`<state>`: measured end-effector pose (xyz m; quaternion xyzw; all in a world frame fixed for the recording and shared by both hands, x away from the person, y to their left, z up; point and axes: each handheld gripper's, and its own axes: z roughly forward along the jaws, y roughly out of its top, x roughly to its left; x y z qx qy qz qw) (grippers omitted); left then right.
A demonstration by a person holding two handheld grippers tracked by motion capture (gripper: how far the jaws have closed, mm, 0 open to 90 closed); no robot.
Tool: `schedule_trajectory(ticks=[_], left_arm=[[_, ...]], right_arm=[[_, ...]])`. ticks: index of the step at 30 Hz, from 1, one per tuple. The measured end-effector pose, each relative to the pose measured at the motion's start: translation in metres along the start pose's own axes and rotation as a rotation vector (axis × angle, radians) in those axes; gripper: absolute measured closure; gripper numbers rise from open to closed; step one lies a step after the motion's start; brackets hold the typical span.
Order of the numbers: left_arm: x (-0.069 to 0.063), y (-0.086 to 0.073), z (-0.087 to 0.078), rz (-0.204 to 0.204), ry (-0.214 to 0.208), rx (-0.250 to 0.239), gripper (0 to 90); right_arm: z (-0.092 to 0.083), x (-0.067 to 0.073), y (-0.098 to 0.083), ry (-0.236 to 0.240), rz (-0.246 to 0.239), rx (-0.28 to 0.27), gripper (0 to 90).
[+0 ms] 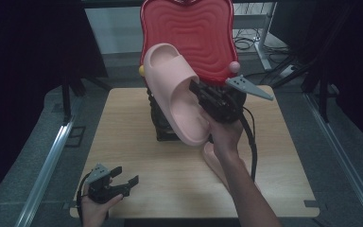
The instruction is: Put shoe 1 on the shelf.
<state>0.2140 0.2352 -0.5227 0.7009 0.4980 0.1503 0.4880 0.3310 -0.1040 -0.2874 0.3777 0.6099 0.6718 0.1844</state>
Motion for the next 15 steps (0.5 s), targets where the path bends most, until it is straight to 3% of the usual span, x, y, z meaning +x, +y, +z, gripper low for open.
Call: schedule_trajectory(ticks=[5, 11, 15], left_arm=[[0.001, 0.001, -0.003, -0.002, 0.000, -0.006, 17.0], [0.000, 0.001, -0.006, -0.002, 0.000, -0.011, 17.0], [0.001, 0.002, -0.009, -0.006, 0.002, -0.026, 17.0]], right_arm=[[0.019, 0.004, 0.017, -0.026, 0.000, -0.011, 81.9], [0.050, 0.002, 0.045, -0.090, 0.039, -0.042, 81.5], [0.073, 0.003, 0.061, -0.132, 0.013, -0.056, 81.3]])
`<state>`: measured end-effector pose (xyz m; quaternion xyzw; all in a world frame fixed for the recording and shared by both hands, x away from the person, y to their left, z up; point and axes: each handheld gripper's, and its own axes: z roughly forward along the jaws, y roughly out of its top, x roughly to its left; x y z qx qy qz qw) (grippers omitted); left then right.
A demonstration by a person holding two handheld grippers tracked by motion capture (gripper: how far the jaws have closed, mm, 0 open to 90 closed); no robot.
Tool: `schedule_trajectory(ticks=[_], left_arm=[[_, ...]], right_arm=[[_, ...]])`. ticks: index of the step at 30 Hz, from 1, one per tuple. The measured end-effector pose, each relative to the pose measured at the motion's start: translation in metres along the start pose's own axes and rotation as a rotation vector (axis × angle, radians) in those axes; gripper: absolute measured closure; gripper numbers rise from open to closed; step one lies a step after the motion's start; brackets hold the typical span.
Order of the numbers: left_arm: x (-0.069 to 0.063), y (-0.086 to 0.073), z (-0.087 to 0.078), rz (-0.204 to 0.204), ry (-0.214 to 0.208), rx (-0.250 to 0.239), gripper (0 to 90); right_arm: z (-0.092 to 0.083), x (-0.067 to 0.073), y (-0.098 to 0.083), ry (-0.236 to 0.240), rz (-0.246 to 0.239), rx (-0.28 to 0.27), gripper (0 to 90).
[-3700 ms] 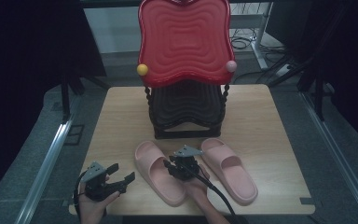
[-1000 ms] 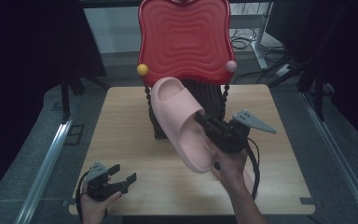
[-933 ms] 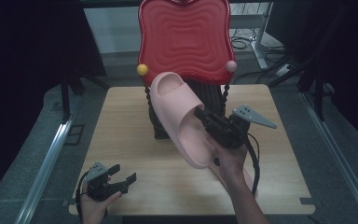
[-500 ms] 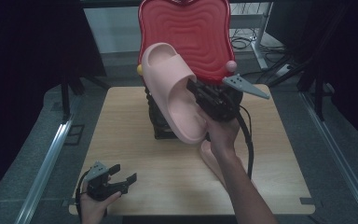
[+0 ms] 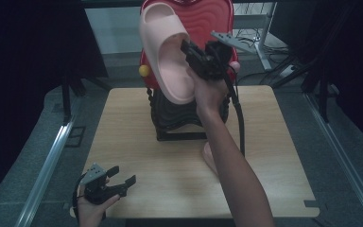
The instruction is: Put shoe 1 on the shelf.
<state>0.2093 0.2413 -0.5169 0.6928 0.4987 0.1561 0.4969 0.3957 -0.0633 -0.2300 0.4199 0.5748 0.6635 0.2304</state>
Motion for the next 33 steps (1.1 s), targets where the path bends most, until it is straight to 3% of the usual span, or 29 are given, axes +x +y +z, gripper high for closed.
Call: schedule_trajectory(ticks=[9, 15, 18, 22, 25, 28, 33], left_arm=[[0.005, -0.001, 0.004, -0.004, -0.004, 0.012, 17.0], [0.006, -0.001, 0.007, 0.000, -0.008, 0.018, 17.0], [0.008, -0.001, 0.006, -0.001, -0.005, 0.014, 17.0], [0.010, 0.000, 0.004, -0.008, 0.000, 0.009, 17.0], [0.010, -0.001, 0.005, -0.005, -0.001, 0.009, 17.0], [0.008, -0.001, 0.006, 0.003, -0.007, 0.012, 17.0], [0.006, 0.000, 0.006, 0.005, -0.012, 0.013, 16.9]], right_arm=[[0.060, -0.008, 0.015, -0.118, 0.009, -0.009, 81.2], [0.088, -0.010, 0.010, -0.159, 0.011, 0.011, 80.4], [0.098, -0.010, 0.007, -0.187, -0.013, 0.013, 79.6], [0.103, -0.011, 0.004, -0.183, -0.016, 0.020, 75.0], [0.101, -0.010, 0.001, -0.157, -0.015, 0.019, 59.7], [0.094, -0.009, 0.003, -0.130, -0.006, 0.011, 50.7], [0.076, -0.008, 0.007, -0.079, -0.018, 0.021, 47.2]])
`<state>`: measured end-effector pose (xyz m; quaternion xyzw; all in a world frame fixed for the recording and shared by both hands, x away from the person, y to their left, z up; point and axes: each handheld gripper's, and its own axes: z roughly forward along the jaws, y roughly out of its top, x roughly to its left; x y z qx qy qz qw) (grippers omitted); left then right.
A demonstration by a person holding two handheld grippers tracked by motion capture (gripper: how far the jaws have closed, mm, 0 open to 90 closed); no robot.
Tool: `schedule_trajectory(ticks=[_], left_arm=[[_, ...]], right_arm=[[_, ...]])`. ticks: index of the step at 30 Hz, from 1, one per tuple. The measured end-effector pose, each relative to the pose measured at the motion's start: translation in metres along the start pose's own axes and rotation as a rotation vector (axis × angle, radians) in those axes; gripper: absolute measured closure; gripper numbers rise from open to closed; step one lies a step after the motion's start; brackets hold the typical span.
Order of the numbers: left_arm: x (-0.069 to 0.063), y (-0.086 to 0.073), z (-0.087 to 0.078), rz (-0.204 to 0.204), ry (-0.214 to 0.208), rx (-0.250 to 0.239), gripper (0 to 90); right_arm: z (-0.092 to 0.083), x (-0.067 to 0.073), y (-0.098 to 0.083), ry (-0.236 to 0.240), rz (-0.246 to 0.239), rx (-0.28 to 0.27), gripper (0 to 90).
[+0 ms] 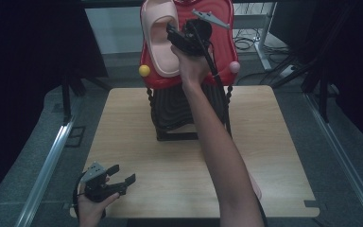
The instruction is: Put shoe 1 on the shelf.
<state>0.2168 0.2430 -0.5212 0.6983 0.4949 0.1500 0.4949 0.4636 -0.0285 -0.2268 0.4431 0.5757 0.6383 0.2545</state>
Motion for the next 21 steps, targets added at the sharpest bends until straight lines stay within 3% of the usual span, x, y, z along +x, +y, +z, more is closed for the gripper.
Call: schedule_trajectory(ticks=[3, 5, 10, 17, 18, 21], left_arm=[[0.000, 0.000, 0.002, 0.001, 0.004, 0.003, 17.0], [-0.001, 0.000, 0.002, -0.001, -0.014, 0.002, 17.2], [-0.004, 0.001, 0.001, -0.003, -0.006, -0.003, 18.3], [-0.004, 0.001, 0.005, -0.009, 0.001, -0.001, 18.1], [-0.004, 0.000, 0.005, -0.008, 0.003, 0.001, 18.0], [-0.004, -0.001, 0.007, -0.008, 0.006, 0.002, 17.9]], right_arm=[[-0.014, -0.001, -0.001, 0.026, -0.033, 0.022, 47.2], [-0.024, -0.002, -0.003, 0.041, -0.057, 0.034, 47.2], [-0.051, -0.011, -0.010, 0.111, -0.061, 0.054, 47.2], [-0.086, -0.025, -0.026, 0.166, -0.065, 0.071, 47.2], [-0.096, -0.029, -0.032, 0.192, -0.063, 0.082, 47.2], [-0.105, -0.035, -0.038, 0.210, -0.060, 0.088, 47.2]])
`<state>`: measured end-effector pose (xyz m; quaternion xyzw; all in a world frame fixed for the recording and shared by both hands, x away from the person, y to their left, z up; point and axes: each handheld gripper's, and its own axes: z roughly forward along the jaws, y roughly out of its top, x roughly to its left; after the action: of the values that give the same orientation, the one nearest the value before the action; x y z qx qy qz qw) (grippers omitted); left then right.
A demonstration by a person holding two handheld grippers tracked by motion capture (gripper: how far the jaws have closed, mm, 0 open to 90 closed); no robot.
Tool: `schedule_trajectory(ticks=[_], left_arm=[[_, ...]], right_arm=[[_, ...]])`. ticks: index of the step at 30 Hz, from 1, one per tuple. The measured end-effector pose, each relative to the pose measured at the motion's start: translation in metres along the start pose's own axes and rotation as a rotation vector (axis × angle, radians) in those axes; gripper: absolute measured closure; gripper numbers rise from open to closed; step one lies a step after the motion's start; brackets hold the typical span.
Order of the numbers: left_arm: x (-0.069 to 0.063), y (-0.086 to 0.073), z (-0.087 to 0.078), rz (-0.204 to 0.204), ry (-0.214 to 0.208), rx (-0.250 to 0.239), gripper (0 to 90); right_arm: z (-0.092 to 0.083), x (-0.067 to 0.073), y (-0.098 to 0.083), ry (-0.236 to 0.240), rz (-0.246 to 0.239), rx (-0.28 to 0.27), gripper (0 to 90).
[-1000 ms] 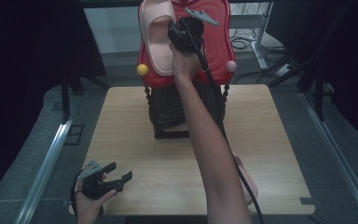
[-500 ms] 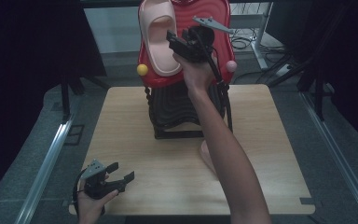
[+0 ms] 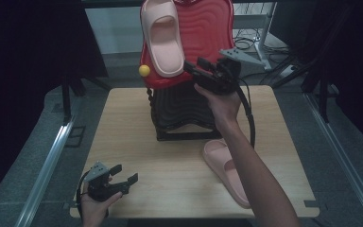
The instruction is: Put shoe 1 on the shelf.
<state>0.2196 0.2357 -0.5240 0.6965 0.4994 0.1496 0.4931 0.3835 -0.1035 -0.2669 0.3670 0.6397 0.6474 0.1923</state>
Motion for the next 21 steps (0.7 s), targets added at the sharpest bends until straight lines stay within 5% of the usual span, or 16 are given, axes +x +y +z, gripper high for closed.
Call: schedule_trajectory(ticks=[12, 21], left_arm=[[0.000, -0.001, 0.002, 0.012, 0.011, 0.004, 17.6], [-0.003, -0.004, 0.008, 0.022, 0.011, 0.013, 18.3]], right_arm=[[-0.049, -0.022, -0.051, 0.040, -0.001, 0.005, 47.2], [-0.087, -0.045, -0.117, 0.056, -0.042, 0.102, 46.4]])
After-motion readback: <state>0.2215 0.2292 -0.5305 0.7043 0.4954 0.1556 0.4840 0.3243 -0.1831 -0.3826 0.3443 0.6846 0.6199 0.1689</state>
